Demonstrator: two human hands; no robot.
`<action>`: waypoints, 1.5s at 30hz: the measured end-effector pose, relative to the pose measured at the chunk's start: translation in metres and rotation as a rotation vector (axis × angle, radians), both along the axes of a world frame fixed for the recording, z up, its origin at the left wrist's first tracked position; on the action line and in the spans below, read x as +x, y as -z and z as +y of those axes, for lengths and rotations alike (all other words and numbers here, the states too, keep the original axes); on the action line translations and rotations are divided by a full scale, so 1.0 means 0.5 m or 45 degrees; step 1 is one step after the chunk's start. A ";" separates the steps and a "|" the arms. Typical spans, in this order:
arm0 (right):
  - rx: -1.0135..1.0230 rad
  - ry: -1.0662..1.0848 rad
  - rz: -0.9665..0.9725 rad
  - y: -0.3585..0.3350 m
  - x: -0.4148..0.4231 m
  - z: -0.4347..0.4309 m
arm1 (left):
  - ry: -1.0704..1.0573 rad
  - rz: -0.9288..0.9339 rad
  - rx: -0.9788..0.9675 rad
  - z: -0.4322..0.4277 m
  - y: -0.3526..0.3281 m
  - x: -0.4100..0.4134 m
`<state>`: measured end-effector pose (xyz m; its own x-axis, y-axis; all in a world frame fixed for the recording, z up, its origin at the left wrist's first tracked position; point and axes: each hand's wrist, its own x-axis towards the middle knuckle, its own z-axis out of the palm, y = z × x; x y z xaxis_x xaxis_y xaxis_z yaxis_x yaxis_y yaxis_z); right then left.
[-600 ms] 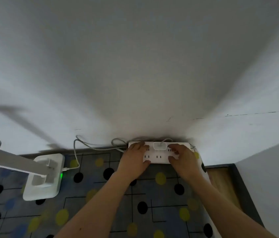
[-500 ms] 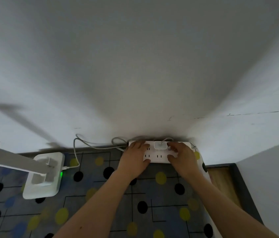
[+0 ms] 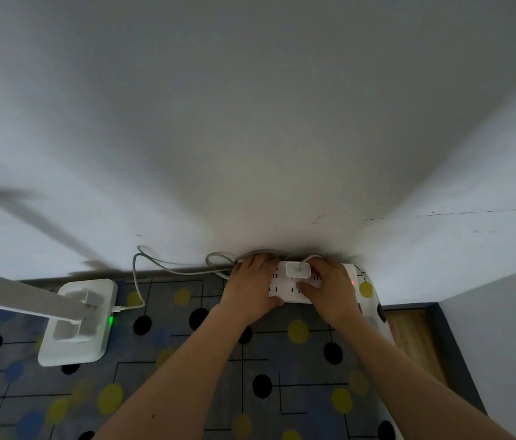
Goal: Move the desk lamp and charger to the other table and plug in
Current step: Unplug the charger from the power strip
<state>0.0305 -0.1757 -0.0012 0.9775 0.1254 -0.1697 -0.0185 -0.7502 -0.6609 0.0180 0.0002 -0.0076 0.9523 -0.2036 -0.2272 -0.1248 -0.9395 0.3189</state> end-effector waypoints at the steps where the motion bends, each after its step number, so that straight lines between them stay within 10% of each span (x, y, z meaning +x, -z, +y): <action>1: 0.003 -0.003 0.002 0.001 0.001 0.000 | -0.006 0.006 0.002 -0.002 0.000 0.003; 45: 0.425 0.190 0.292 0.013 0.027 0.004 | -0.217 -0.017 -0.191 -0.007 0.032 -0.011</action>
<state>0.0439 -0.1736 -0.0076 0.9307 0.0702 -0.3589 -0.2855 -0.4738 -0.8331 0.0124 -0.0031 -0.0239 0.9785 -0.0699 -0.1939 0.0268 -0.8895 0.4562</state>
